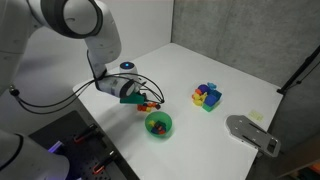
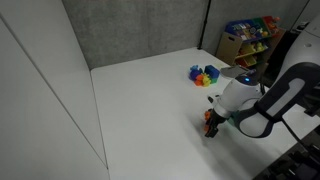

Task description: Pick up one small orange block from the table and put it in the green bowl

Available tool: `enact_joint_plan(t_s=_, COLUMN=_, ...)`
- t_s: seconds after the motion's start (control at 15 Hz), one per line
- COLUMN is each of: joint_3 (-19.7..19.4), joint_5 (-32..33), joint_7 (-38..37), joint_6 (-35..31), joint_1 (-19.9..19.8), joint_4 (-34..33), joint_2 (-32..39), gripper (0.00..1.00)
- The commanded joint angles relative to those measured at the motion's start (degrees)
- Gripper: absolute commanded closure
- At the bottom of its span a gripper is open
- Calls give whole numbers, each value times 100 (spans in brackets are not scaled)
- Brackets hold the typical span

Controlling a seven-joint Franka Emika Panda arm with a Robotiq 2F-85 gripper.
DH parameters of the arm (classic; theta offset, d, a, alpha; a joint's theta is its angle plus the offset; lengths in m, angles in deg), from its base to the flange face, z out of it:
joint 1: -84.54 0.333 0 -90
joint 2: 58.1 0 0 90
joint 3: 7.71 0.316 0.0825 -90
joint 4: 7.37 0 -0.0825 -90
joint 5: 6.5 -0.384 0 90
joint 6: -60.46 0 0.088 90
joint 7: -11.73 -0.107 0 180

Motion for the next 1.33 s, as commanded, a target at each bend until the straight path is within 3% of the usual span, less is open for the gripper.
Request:
enact_joint_plan(t_s=0.0, joint_3=154, joint_5=164, joint_7=14, joint_6=-144, joint_1=-230, joint_4=-131, joint_2=196, gripper=0)
enact_joint_plan(t_s=1.27, joint_3=272, joint_5=172, joint_7=-34, joint_6=-287, joint_1=-303, joint_4=-105, joint_2=184, gripper=0)
